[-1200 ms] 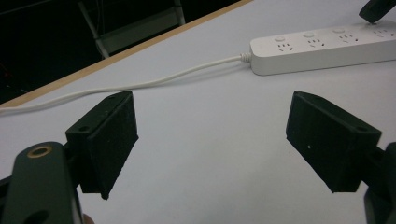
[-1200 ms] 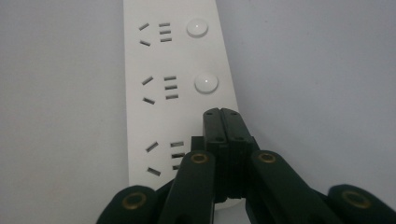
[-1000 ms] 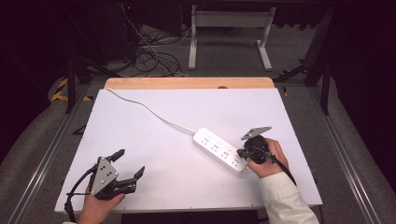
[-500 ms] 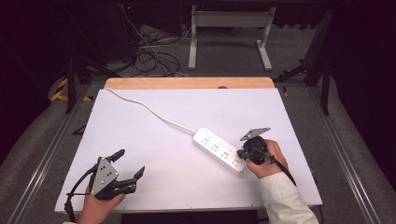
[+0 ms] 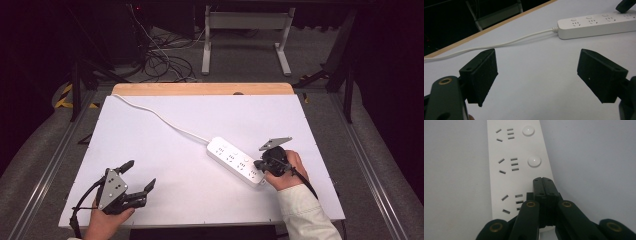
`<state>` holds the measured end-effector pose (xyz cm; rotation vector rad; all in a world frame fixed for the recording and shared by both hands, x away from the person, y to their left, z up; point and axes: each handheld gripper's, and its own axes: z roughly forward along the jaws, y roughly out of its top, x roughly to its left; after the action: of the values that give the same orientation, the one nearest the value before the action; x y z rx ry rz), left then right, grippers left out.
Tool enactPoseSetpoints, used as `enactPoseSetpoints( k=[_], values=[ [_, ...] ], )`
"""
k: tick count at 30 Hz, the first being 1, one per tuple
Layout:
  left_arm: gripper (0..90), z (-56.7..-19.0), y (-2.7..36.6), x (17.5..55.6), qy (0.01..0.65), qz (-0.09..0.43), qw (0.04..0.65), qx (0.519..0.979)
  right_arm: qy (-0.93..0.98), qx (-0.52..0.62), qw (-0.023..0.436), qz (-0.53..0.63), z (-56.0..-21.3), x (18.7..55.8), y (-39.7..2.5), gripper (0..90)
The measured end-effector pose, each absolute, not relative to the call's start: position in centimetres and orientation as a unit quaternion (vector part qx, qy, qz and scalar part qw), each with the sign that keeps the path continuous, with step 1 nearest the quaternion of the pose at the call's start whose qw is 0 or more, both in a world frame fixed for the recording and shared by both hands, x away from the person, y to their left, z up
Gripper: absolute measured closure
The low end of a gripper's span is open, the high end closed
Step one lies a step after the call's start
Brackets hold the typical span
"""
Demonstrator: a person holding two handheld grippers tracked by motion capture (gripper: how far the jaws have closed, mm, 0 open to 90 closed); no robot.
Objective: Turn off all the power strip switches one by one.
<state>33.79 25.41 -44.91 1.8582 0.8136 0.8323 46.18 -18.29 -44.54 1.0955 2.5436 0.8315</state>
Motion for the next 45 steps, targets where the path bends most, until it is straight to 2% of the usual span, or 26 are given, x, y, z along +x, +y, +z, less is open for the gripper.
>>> enactPoseSetpoints(
  k=[15,22,28,45],
  values=[
    [17.4,-44.9,25.5,33.7,0.331,0.341,0.456,0.752,0.868,0.384,0.127,0.287,-44.7,46.0,-18.2,90.0],
    [17.4,-44.9,25.5,33.9,0.337,0.336,0.459,0.750,0.844,0.353,0.171,0.365,-43.1,44.6,-18.6,90.0],
    [17.4,-44.9,25.5,33.8,0.337,0.337,0.461,0.749,0.832,0.343,0.180,0.398,-42.4,44.2,-18.8,90.0],
    [17.4,-44.9,25.5,33.9,0.337,0.336,0.460,0.750,0.836,0.320,0.184,0.405,-41.8,45.0,-17.5,90.0]
  ],
)
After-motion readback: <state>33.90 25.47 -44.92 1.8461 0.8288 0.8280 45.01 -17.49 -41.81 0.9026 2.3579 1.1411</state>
